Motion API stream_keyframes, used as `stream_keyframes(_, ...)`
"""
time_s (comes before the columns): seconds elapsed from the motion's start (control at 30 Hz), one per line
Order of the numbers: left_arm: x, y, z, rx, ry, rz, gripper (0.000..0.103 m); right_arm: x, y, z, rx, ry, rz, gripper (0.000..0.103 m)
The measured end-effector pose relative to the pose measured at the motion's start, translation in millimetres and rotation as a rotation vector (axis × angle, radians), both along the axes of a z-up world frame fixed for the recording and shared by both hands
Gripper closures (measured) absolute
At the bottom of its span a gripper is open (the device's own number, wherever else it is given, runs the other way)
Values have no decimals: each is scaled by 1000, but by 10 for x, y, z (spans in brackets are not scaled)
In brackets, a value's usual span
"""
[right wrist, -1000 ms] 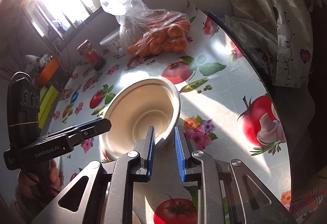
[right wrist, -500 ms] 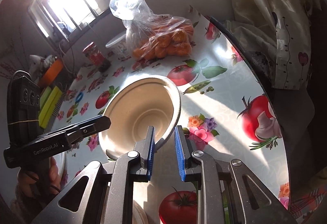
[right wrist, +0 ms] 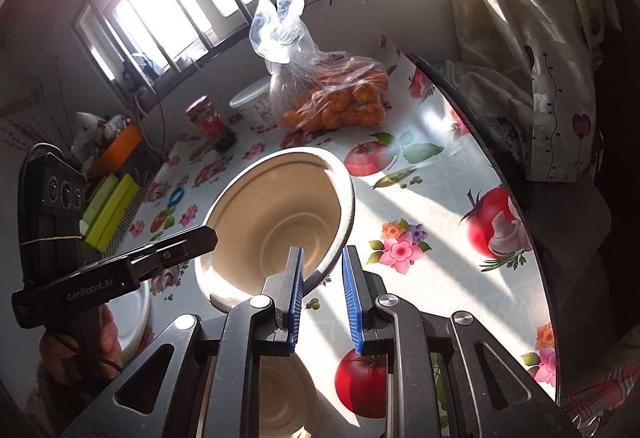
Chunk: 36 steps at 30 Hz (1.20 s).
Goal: Organize plates and bowls
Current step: 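Lift the bowl with the left gripper and carry it to the bowl stack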
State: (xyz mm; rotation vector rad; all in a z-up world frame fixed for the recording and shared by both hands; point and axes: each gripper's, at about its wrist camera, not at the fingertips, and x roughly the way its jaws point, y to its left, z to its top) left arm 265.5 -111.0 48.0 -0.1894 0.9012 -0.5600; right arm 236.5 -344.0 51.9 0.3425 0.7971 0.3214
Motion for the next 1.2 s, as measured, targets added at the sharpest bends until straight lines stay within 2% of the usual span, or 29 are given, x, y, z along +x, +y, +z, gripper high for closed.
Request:
stream_keyframes(0.53,-505,117,145,-20,-28,-8,68,-580,99,157,11,-45,7,83)
stream_keyframes(1.2,-942,281,10,-37,-9,3,68,-1069,236,1,41,-20,10,82)
